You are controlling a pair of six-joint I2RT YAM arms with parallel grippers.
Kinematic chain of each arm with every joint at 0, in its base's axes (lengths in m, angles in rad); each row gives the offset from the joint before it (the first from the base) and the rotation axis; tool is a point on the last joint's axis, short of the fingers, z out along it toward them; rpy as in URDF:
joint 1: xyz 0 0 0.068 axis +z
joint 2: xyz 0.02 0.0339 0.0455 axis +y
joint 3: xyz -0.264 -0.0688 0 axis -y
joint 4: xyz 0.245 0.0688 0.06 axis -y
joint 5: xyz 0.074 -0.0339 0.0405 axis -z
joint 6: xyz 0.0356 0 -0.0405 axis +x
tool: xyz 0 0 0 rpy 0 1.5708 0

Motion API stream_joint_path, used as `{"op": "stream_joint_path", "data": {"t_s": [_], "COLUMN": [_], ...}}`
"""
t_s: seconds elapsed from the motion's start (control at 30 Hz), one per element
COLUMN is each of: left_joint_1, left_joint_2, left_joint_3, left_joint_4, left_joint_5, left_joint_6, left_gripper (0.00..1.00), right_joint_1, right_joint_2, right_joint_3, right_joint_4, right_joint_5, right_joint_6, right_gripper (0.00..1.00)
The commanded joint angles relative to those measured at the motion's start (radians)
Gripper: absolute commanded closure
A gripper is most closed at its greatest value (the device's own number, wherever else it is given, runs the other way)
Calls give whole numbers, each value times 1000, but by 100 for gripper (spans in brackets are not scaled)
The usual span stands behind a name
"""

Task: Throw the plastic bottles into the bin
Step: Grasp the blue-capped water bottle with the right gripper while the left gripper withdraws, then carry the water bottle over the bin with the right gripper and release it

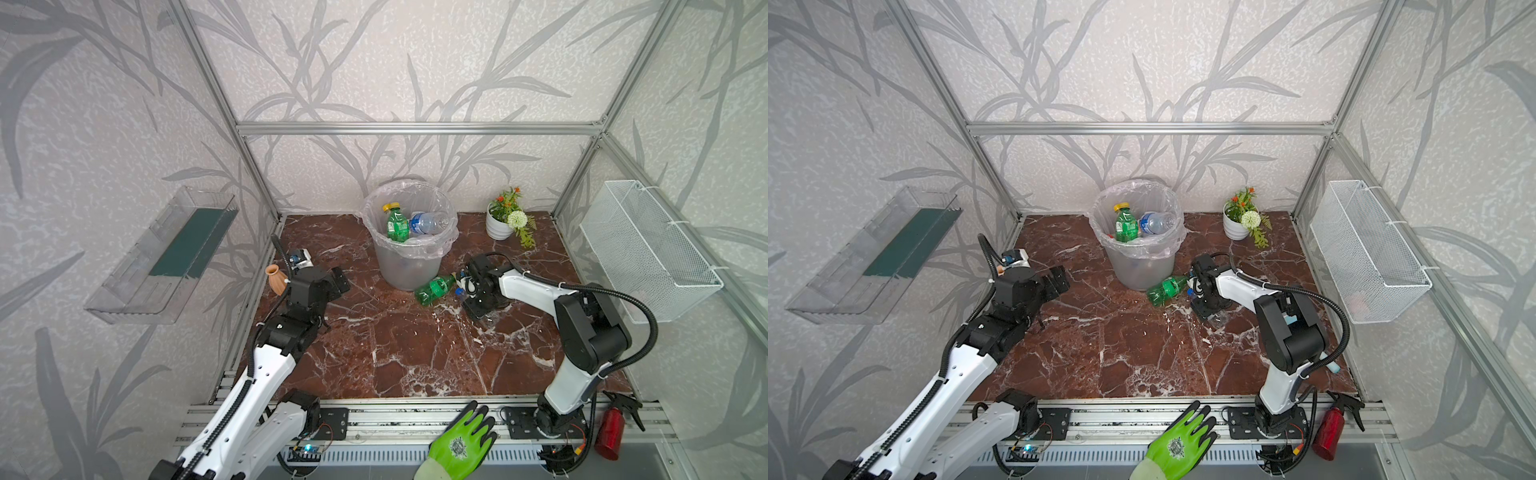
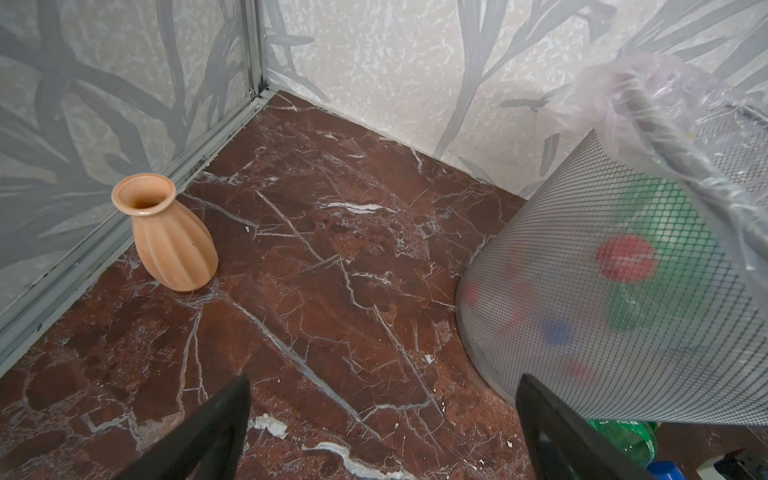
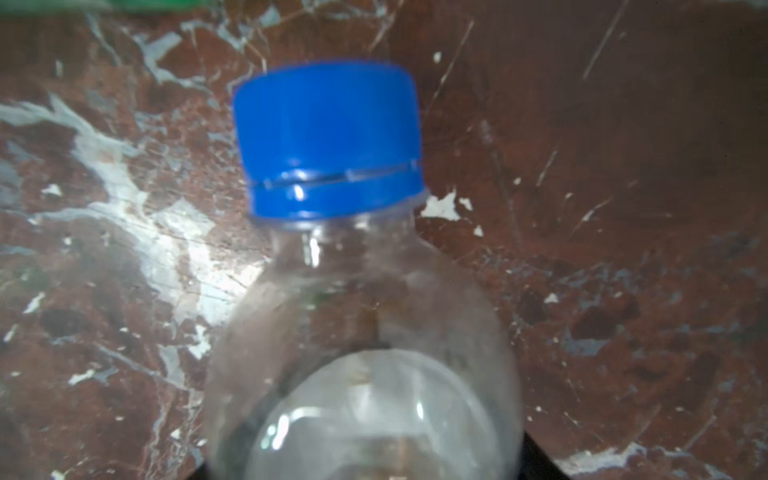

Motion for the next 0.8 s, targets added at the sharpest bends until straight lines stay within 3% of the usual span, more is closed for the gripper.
{"op": "stream_joint_path", "data": {"t_s": [0.0,0.17,0.3,0.5,0.6,0.77], "left_joint_1": [8,11,19,24,27,27], "left_joint_2": [-18,-3,29,63,77,86], "left_joint_3": [-7,-21,-39,-60,-65,-60], "left_joint_4": [-22,-19,-9,-3,-8,-27], "left_joint_5": [10,2,18,34,50,89], "left_joint_6": [-32,-24,-39,-46,-52,-65], "left_gripper": [1,1,1,1,1,1], "right_joint_1": [5,1,-25,-66,-67,-49], "right_joint_2": [-29,-221,-480,-852,-857,-664], "right_joint_3": [24,-15,-69,-144,-68,113], "right_joint_4": [-39,5,112,469,563,672], "right_joint_5": [22,21,-54,-50,-66,-192], "right_joint_6": [4,86,153,313,364,466], "right_gripper": [43,49,52,51,51,53]}}
